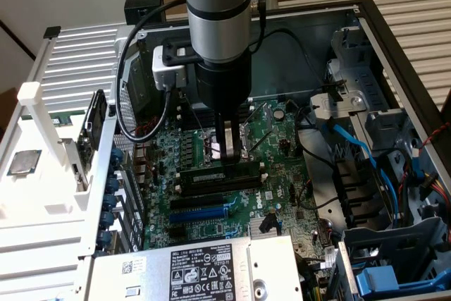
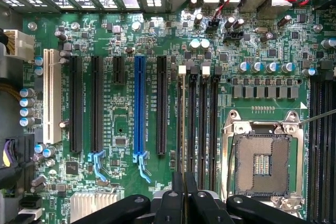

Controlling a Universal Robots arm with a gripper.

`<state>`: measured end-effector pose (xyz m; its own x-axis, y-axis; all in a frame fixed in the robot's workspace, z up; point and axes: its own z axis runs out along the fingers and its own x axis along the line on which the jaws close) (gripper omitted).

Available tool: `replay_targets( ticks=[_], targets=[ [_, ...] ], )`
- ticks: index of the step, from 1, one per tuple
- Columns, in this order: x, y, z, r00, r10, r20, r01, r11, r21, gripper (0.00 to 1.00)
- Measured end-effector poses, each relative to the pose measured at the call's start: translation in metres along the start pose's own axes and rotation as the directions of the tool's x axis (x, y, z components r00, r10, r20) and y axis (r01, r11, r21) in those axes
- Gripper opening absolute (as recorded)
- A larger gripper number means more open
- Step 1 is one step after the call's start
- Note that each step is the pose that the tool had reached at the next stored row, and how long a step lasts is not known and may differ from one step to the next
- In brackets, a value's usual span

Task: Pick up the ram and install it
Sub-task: 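Insert the ram into the slot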

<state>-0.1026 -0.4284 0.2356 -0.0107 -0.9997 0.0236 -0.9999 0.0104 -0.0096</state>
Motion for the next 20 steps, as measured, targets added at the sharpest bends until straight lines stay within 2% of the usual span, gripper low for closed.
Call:
replay_targets(
  ticks=[20],
  targets=[
    [0.0005,-0.0008,0.0002,1.0000,0.007,0.0001,-0.007,1.0000,-0.0001,0.12]
  ],
)
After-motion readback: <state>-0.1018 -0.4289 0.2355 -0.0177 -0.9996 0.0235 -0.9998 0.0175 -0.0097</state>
